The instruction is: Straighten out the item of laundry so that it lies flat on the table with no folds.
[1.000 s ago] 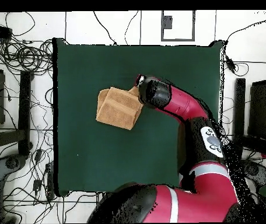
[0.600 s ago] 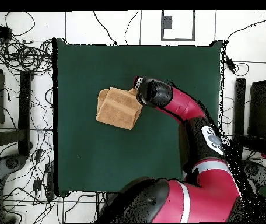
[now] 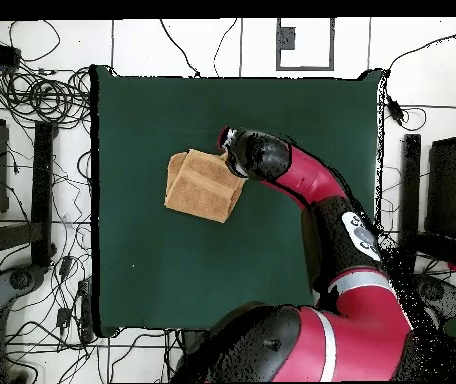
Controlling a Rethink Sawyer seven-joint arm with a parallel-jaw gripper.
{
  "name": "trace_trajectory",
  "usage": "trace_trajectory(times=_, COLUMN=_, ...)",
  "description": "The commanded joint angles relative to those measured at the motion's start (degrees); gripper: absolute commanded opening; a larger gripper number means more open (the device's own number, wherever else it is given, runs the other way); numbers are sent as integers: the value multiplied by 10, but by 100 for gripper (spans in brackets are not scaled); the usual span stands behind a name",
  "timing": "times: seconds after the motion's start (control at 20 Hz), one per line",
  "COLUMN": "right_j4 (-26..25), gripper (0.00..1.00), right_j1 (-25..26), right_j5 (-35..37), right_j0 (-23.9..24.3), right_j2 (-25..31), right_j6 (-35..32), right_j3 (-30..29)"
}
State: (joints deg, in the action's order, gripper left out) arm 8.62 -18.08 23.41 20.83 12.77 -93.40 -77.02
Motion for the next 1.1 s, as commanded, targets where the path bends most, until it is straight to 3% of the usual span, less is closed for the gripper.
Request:
trace_trajectory(times=0.05, right_j4=20, gripper=100, right_j1=17, right_j5=73, right_j0=-2, right_j2=72, right_j6=-53, right_j3=-37)
trace_trajectory(times=0.65, right_j4=-8, gripper=100, right_j1=-5, right_j5=118, right_j0=-41, right_j2=7, right_j6=-64, right_j3=2)
trace_trajectory(times=1.1, right_j4=-18, gripper=100, right_j1=-24, right_j5=96, right_j0=-54, right_j2=-16, right_j6=-74, right_j3=-17)
